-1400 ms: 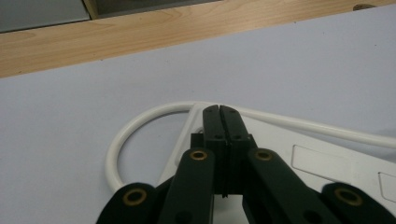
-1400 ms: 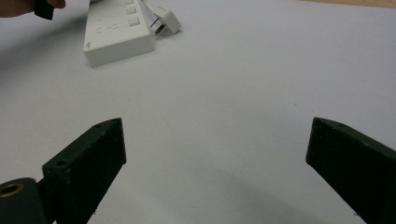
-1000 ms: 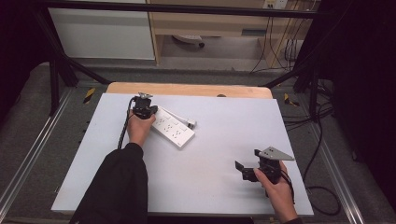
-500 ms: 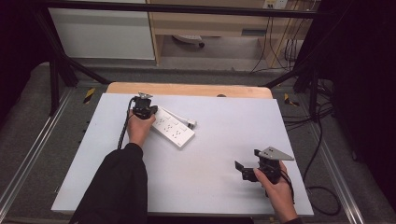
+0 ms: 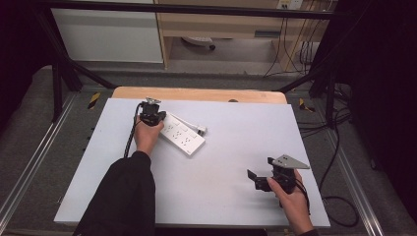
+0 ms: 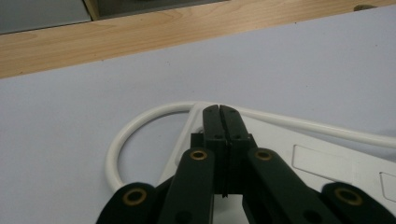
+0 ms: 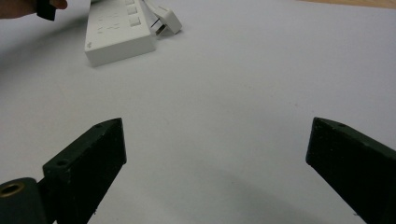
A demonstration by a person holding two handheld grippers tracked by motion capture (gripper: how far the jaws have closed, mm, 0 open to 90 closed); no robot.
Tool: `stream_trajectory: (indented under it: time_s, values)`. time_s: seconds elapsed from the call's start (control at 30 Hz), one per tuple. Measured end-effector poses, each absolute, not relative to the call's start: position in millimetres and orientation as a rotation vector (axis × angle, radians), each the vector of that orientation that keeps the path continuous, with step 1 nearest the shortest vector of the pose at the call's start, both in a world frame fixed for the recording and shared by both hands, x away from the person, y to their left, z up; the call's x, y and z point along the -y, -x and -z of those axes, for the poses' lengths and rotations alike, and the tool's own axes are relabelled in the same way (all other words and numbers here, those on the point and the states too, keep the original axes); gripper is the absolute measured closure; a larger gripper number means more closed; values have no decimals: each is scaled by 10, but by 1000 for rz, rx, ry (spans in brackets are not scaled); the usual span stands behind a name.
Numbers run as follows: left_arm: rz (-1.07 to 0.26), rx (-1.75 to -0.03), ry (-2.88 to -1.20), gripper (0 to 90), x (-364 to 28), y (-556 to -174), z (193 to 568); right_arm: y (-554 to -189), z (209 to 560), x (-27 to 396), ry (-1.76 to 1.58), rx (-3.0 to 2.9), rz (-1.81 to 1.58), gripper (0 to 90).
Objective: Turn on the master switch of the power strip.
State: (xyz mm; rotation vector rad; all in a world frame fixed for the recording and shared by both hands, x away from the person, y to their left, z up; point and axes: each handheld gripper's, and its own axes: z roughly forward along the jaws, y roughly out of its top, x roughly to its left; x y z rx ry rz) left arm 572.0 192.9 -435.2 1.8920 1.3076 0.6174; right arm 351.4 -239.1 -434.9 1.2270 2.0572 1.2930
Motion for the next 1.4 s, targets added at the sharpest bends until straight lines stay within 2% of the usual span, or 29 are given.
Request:
stream_trajectory:
  time_s: [1.4]
  values:
    - [-608,-1287,-1875,900,-1915,-5707,4330,-3510,4341,2391,-1225,-2054,-1298,51]
